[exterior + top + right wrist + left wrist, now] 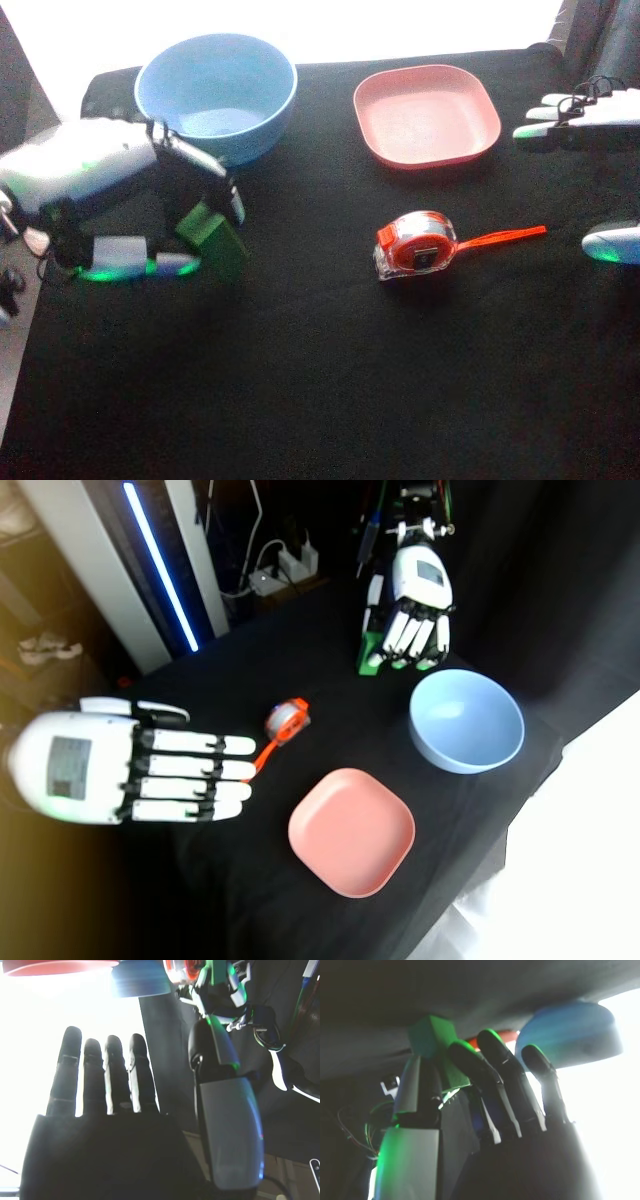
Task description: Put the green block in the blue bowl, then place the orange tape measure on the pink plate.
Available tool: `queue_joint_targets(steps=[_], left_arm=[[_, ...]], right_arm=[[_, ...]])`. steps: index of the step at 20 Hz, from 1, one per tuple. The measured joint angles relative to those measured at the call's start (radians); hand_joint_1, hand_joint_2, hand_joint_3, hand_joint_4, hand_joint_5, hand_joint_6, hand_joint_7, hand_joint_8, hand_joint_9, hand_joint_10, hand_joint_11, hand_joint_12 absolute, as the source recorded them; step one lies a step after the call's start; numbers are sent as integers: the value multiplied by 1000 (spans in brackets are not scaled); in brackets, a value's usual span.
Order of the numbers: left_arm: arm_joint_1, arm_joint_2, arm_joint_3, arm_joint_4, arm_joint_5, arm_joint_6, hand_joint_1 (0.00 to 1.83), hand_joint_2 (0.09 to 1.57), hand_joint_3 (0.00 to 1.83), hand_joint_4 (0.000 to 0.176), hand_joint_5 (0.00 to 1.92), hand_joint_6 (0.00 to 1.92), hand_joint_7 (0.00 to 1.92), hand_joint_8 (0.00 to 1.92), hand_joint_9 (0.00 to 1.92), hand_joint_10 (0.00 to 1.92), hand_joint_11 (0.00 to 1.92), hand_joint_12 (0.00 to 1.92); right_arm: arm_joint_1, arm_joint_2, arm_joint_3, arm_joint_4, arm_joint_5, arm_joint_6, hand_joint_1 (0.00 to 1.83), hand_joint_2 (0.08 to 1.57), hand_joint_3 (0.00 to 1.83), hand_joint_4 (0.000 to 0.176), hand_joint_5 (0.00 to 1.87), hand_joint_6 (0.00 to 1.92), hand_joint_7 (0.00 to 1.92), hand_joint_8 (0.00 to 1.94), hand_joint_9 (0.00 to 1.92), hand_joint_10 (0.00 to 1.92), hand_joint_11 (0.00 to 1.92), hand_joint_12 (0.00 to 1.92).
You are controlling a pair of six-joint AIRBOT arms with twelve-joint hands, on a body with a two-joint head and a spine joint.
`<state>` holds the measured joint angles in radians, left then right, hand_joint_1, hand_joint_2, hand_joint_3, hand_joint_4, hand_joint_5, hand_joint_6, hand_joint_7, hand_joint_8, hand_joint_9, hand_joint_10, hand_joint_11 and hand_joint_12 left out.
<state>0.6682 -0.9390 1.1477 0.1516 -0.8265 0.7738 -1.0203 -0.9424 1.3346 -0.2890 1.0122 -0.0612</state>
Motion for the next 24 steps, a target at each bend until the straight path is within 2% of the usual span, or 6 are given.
queue_joint_targets(steps=[4, 7, 17, 18, 22, 24], left_arm=[[-138, 13, 16, 55, -64, 10, 1242, 1066, 0, 4, 1124, 663, 1076, 920, 1019, 741, 755, 1372], [-226, -22, 61, 8, -20, 104, 1276, 1084, 1, 0, 1081, 556, 1066, 1102, 1104, 1157, 918, 1655], [-341, -300, 402, -122, 400, 144, 1241, 1081, 3, 0, 1013, 796, 1099, 922, 1068, 534, 758, 1253], [-342, -307, 410, -126, 411, 144, 943, 1021, 0, 0, 898, 371, 1009, 378, 970, 570, 644, 1432], [-343, -311, 414, -125, 425, 144, 927, 971, 0, 56, 803, 5, 887, 127, 633, 877, 452, 1579], [-357, -307, 407, -117, 424, 145, 792, 918, 0, 43, 691, 1, 778, 22, 489, 789, 212, 1571]], right_arm=[[0, 0, 0, 0, 1, 0, 894, 1115, 0, 10, 359, 1, 226, 1, 120, 3, 0, 661], [0, -10, 9, 0, 2, 1, 872, 1124, 0, 4, 359, 0, 228, 2, 130, 4, 0, 634], [0, -47, 49, -20, 1, 31, 916, 1108, 0, 18, 366, 1, 247, 0, 168, 2, 0, 696], [0, -47, 49, -23, 0, 31, 979, 1100, 0, 17, 351, 0, 236, 0, 163, 2, 0, 643], [0, -47, 49, -23, 1, 31, 924, 1121, 3, 25, 332, 0, 232, 0, 172, 3, 0, 684], [0, -47, 50, -23, 0, 31, 946, 1114, 0, 13, 328, 0, 220, 1, 144, 2, 0, 536]])
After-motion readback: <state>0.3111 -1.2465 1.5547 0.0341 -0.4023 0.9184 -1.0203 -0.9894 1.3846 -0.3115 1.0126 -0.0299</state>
